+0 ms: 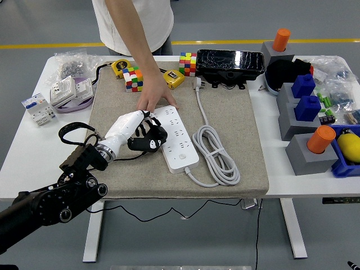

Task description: Put the plug near the board,insert it into the board,press the button,pull the plug out

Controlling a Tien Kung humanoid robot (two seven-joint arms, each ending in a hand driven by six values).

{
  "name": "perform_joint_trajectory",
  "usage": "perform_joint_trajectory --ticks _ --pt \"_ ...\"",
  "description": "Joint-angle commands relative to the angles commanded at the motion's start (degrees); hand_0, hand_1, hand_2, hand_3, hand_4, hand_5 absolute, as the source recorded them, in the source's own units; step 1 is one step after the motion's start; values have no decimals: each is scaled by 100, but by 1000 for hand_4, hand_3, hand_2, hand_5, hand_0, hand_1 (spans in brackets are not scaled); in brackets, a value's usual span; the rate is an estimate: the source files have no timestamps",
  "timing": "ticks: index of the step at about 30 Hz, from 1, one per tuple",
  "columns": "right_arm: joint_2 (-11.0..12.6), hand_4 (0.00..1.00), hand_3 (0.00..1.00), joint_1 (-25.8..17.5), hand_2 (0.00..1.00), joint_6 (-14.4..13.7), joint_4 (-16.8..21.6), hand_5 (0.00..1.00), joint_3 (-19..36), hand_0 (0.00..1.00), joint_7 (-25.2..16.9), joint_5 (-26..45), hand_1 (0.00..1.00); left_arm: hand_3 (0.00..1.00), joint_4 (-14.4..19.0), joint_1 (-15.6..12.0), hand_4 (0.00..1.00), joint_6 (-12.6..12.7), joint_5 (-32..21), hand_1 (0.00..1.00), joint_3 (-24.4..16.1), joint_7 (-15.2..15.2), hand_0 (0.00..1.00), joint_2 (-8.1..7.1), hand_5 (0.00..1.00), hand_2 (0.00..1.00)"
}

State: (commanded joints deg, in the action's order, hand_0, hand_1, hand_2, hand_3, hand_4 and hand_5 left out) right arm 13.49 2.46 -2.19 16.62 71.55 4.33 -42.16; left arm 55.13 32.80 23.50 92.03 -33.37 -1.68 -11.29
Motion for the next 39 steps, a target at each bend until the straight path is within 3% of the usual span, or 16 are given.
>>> perform_joint_trajectory --ticks 11,20,39 --pt "-8 885 548 -8 614 -3 3 407 18 523 -2 2 627 516 -3 10 571 -156 41 360 -2 -127 279 -28 2 387" --pt "-7 884 548 0 614 -7 17 407 22 524 -5 3 628 516 -72 83 571 -142 153 361 -17 -158 281 -50 2 384" --pt "-7 884 548 2 613 -9 23 407 50 524 -7 5 629 515 -151 307 574 -431 183 364 218 -344 285 -213 2 383"
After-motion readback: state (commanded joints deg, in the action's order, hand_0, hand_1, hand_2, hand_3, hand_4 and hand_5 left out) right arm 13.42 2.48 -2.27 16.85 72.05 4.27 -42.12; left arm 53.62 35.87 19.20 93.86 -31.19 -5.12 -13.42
